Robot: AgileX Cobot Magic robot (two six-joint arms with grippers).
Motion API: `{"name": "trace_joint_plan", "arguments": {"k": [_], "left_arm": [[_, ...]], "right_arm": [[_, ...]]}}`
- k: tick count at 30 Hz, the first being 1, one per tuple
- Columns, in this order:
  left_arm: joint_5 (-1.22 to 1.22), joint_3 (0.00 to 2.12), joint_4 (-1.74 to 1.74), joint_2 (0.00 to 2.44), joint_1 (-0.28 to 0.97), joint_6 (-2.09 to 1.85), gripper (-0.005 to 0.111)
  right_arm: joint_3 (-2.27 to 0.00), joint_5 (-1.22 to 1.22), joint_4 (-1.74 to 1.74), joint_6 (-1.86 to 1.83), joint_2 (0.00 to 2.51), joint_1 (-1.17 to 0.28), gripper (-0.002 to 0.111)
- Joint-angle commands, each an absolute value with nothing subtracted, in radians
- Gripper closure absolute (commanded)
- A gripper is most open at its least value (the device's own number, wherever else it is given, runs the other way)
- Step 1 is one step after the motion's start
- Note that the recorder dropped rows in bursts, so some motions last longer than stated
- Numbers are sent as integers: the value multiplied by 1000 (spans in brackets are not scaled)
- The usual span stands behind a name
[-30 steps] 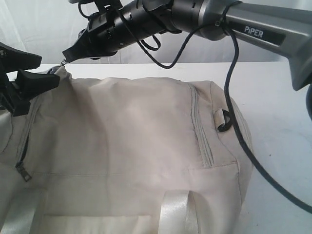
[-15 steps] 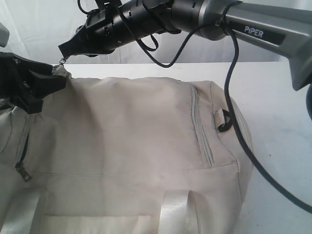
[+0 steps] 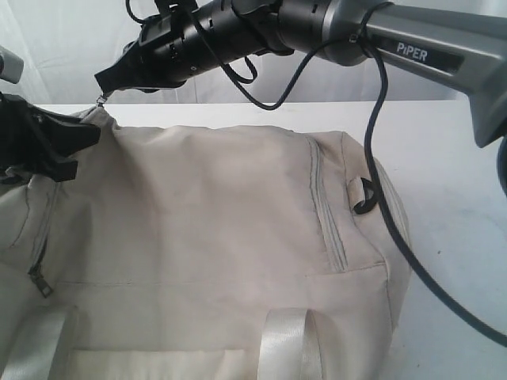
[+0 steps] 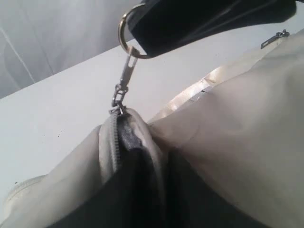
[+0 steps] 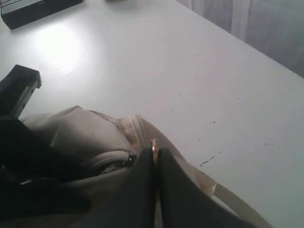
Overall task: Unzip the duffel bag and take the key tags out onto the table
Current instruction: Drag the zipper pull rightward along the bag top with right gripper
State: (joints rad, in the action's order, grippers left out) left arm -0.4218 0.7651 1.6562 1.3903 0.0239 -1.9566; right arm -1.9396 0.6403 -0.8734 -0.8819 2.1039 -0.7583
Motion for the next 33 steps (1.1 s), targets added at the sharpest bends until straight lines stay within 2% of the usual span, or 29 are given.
{"name": "trace_joint_plan", "arguments": {"k": [1, 3, 11, 22, 33], "left_arm": [[-413, 768, 1676, 1391, 27, -2016, 98], [-410, 768, 1674, 1391, 27, -2010, 107], [-328, 768, 1631, 1338, 25, -1809, 107], [-360, 768, 1156, 1151, 23, -1225, 107], [-360, 768, 781, 1067, 23, -908, 107]], "right_arm": [[-1946, 610, -884, -894, 2088, -749, 108], [-1946, 606, -884, -894, 2088, -749, 108], [-1946, 540, -882, -894, 2088, -747, 108], [-1946, 463, -886, -887, 2132, -747, 108], [-1946, 400, -877, -883, 2180, -743, 108]]}}
